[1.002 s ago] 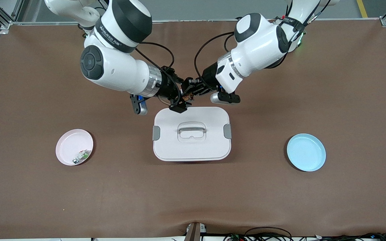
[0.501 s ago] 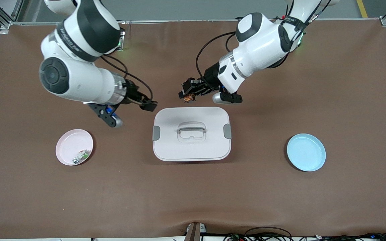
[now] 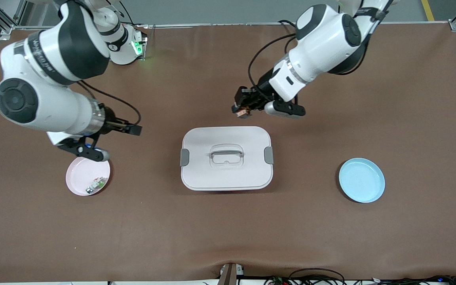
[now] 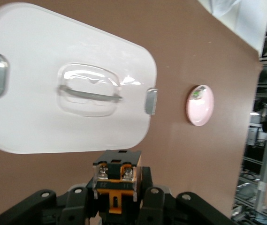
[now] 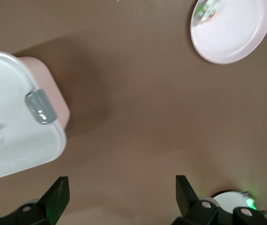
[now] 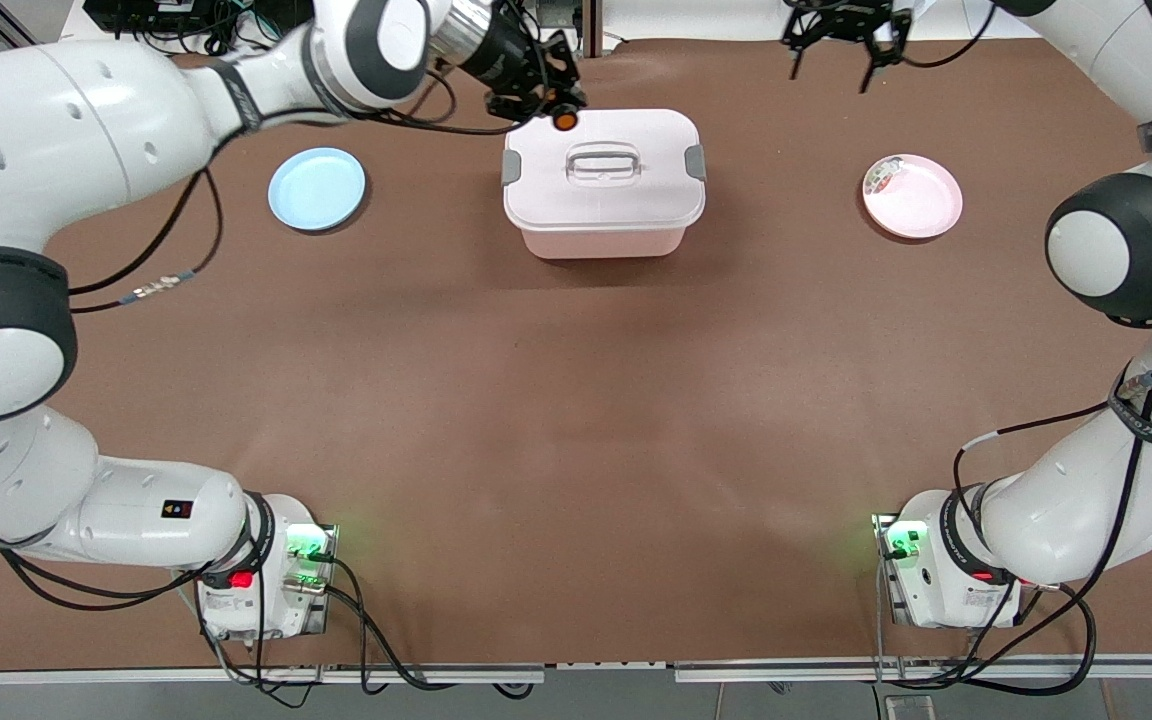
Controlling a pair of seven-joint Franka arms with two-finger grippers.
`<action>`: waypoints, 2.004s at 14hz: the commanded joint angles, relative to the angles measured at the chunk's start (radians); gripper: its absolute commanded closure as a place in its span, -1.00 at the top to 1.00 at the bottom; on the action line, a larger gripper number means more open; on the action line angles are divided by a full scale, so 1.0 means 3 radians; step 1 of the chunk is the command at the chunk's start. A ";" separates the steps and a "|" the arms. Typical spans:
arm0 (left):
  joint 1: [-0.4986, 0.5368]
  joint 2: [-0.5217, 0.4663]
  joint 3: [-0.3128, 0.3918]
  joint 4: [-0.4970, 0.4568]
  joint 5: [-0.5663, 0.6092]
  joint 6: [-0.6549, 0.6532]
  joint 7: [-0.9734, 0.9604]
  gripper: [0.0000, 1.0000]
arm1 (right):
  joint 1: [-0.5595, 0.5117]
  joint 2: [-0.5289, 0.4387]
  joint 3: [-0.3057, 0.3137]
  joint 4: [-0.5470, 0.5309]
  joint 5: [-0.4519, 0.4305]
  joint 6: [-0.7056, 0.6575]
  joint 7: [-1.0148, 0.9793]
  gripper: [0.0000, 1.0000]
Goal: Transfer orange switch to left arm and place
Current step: 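Open the right gripper and withdraw it while the left gripper lifts away, then carry the switch with the left gripper over the light-blue plate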
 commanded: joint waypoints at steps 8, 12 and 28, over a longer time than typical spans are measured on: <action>0.1009 -0.0366 -0.0005 0.0070 0.0877 -0.1482 -0.0031 -0.73 | -0.0733 -0.0137 0.0056 -0.0063 -0.0474 -0.0051 -0.1600 1.00; 0.1326 -0.0355 -0.0005 0.0070 0.1383 -0.1487 -0.0066 -0.73 | -0.0938 -0.0142 0.0056 -0.0068 -0.0525 0.0025 -0.1887 1.00; 0.2017 0.0278 0.0000 0.0177 0.2047 -0.1069 -0.1962 -0.74 | -0.1306 -0.0546 0.0061 -0.0610 -0.0720 0.0665 -0.2164 1.00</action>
